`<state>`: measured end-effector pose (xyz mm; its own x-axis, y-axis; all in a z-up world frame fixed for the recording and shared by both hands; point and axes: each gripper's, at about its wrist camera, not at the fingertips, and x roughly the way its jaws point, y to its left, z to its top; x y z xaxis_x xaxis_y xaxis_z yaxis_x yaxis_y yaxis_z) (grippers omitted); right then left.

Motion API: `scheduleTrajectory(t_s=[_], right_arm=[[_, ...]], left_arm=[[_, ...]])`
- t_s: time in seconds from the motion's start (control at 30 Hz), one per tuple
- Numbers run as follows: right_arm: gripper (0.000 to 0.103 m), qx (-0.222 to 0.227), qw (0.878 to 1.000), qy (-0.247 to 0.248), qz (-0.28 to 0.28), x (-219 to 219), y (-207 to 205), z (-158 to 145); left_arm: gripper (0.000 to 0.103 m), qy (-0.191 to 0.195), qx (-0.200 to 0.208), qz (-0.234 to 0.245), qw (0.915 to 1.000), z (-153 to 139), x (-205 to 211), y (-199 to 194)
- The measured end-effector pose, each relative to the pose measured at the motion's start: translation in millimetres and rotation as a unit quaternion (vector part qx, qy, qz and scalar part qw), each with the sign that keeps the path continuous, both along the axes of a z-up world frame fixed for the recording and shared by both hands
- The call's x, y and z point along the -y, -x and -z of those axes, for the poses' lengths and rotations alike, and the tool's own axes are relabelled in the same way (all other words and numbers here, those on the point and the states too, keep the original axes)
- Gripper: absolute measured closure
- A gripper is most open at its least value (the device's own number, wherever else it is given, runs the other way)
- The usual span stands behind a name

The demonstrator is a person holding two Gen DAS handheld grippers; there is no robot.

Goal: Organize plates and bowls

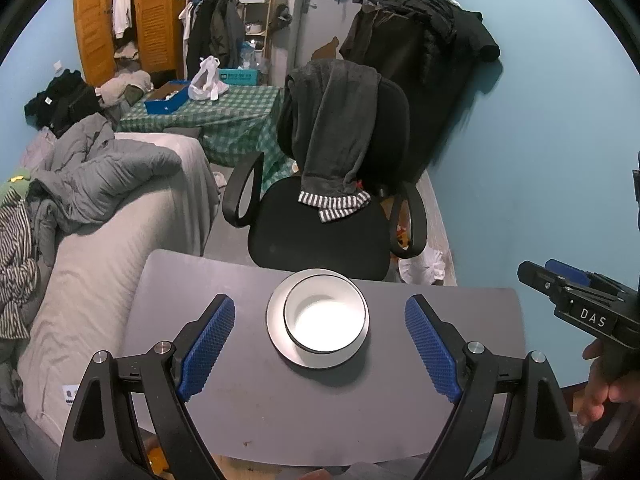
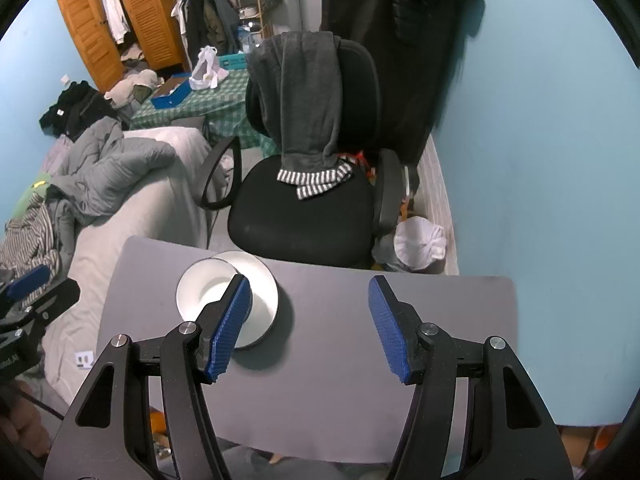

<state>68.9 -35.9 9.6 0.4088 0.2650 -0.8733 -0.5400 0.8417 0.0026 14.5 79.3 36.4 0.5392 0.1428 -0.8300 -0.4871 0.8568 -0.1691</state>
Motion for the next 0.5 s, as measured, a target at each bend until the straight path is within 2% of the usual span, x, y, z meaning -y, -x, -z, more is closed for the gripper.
scheduleTrajectory(t_s=[0.5], right_arm=[[0.043, -0.002, 1.0, 0.004, 0.003, 1.7, 5.2, 0.7]], left_arm=[[0.015, 0.001, 0.001, 0.022, 0.9998, 1.0, 0.3, 1.6]])
